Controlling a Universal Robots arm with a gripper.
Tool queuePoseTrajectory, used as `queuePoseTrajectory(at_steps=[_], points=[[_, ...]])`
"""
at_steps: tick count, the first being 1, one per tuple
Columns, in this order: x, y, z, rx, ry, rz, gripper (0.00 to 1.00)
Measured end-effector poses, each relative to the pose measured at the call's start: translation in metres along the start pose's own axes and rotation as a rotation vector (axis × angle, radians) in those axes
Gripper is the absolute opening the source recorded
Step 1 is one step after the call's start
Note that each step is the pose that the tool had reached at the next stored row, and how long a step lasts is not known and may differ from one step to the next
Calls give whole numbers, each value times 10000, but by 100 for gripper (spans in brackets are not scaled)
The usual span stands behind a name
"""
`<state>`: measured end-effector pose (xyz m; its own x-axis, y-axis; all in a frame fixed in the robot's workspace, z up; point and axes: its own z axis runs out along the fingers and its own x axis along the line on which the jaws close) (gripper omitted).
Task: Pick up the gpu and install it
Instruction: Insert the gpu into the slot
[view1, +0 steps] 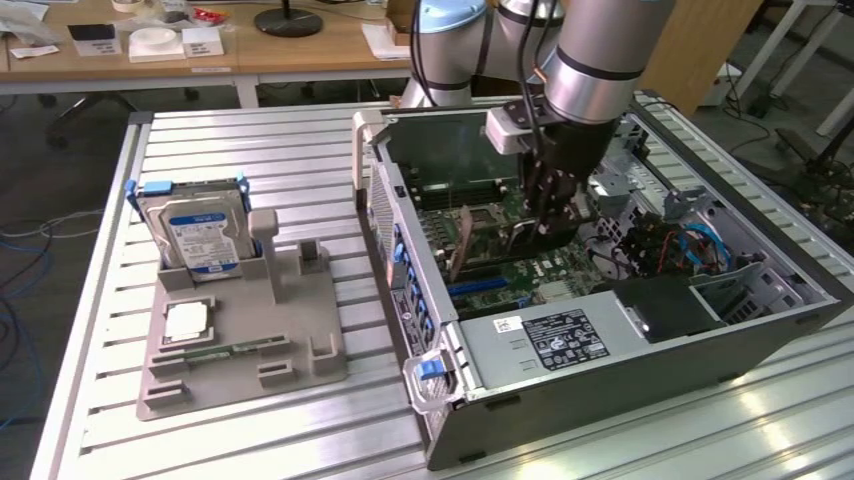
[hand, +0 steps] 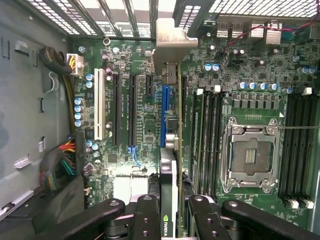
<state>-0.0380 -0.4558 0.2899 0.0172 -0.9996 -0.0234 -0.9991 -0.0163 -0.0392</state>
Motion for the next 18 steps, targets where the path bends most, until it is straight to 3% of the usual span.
queuePoseTrajectory(at_steps=[9, 18], points=[[4, 34, 60, 1, 8, 96, 27], [3, 146, 101, 3, 8, 133, 27]])
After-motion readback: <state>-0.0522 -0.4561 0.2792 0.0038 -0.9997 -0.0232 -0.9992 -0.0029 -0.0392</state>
